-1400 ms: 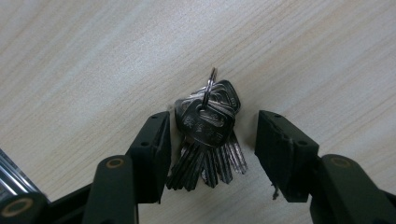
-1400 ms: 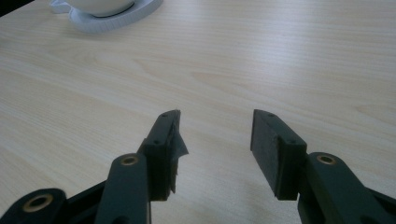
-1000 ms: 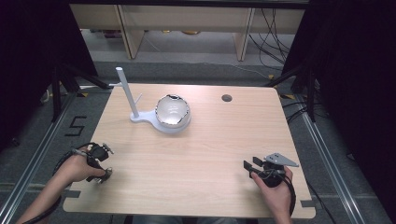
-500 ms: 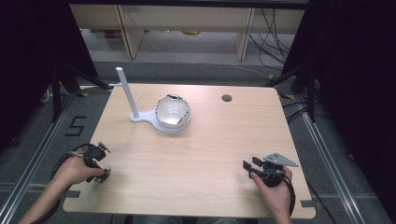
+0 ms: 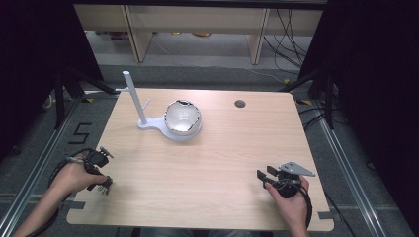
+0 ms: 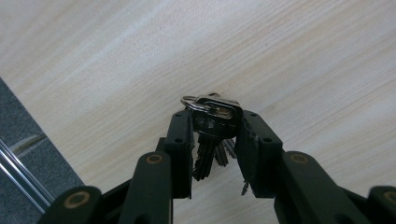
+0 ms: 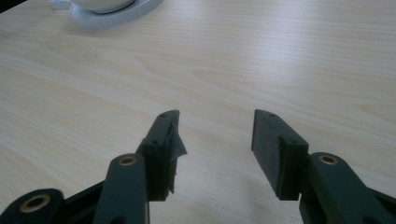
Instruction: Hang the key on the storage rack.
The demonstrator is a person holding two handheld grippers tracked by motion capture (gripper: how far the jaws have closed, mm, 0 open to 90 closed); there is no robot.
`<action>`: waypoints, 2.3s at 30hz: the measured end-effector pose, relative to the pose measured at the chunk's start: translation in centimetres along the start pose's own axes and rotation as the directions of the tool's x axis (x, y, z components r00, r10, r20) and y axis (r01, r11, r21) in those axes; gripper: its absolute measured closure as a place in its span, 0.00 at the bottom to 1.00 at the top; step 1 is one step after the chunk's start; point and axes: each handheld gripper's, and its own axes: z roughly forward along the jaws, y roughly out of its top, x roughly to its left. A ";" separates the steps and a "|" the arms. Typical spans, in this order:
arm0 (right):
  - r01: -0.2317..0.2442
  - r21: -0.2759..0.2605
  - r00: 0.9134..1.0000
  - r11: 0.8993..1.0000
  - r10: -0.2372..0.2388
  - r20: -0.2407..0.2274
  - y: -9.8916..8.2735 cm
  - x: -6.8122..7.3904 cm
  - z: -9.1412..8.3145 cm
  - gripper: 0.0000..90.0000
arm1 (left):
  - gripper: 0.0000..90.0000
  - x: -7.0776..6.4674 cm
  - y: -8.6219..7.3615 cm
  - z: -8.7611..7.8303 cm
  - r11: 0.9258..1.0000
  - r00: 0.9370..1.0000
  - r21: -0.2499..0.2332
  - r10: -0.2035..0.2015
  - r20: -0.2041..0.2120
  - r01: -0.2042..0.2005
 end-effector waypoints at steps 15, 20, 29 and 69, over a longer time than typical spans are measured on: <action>-0.015 0.000 1.000 1.000 0.015 -0.004 0.0 0.1 -0.1 0.57 | 0.74 0.2 1.7 -4.4 0.990 0.995 -0.105 0.091 -0.046 -0.096; -0.008 -0.004 1.000 1.000 0.008 -0.005 0.1 0.0 -0.1 0.57 | 0.74 0.1 2.1 -5.0 0.984 0.996 -0.156 0.081 -0.044 -0.086; -0.061 0.019 0.998 0.998 0.061 0.008 0.1 0.3 -0.4 0.57 | 0.74 0.0 3.1 -6.4 0.966 0.993 -0.242 0.073 -0.089 -0.093; -0.019 -0.033 1.000 0.999 0.019 0.011 0.2 -0.2 -0.5 0.57 | 0.75 3.0 8.1 -9.6 0.918 0.982 -0.393 -0.034 -0.185 -0.042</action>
